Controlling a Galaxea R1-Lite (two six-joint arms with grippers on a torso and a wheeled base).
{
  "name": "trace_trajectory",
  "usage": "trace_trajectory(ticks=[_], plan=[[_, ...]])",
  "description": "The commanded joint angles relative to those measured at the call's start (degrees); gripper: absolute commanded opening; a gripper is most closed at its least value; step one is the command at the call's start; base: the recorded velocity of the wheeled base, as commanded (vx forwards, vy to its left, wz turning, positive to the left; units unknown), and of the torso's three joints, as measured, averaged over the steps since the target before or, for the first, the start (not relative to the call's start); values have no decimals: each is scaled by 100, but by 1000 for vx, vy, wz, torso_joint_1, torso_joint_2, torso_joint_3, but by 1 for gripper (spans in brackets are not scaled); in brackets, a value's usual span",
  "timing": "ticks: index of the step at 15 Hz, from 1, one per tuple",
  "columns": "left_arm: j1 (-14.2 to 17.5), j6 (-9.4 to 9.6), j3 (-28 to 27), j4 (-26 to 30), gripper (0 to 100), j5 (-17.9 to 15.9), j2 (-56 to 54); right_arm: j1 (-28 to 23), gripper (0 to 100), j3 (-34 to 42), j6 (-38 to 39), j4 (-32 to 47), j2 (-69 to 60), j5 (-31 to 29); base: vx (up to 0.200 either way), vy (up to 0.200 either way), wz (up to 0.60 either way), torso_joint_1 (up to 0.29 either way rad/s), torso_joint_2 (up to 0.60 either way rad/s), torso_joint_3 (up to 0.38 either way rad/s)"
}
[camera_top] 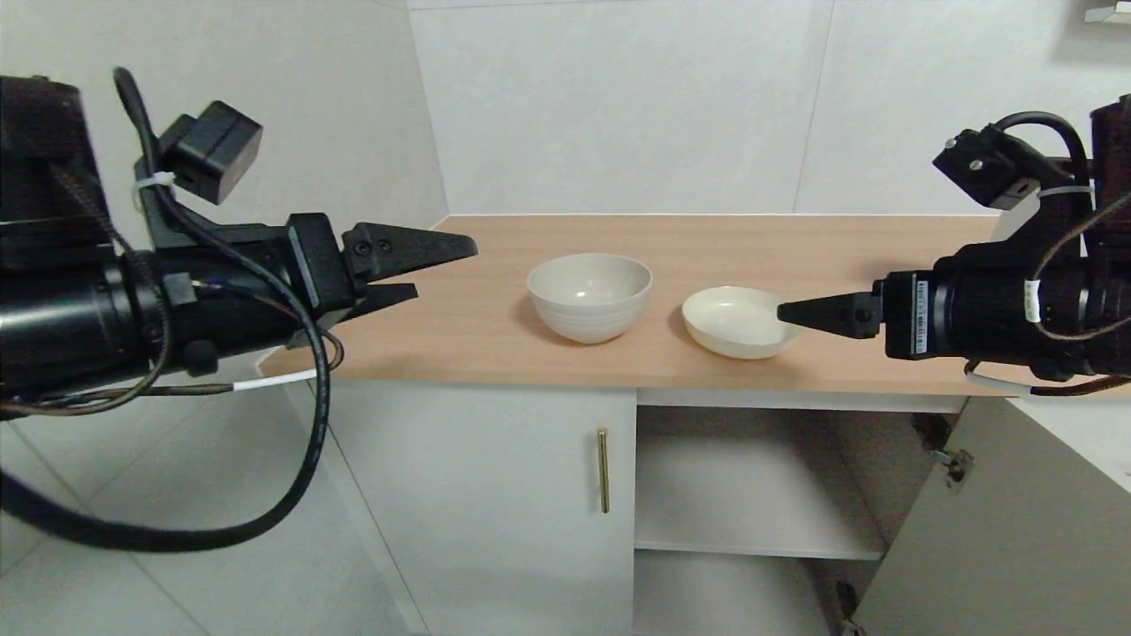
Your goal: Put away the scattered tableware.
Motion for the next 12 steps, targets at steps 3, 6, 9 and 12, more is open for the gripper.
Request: trace_trajectory(ticks=[3, 6, 9, 12], plan=[[-220, -677, -743, 466, 100, 953, 1105, -51, 100, -726, 610, 505, 466, -383, 0, 0, 0, 0, 0, 0], [-378, -914, -1323, 458, 100, 1515, 1685, -103, 100, -709, 619, 478, 518, -524, 0, 0, 0, 0, 0, 0], [-431, -914, -1815, 475, 100, 1594, 2265, -103, 100, -682, 619, 478, 510, -594, 0, 0, 0, 0, 0, 0], [-431, -914, -2114, 493, 100, 1849, 2678, -103, 100, -638, 619, 478, 492, -673, 0, 0, 0, 0, 0, 0]])
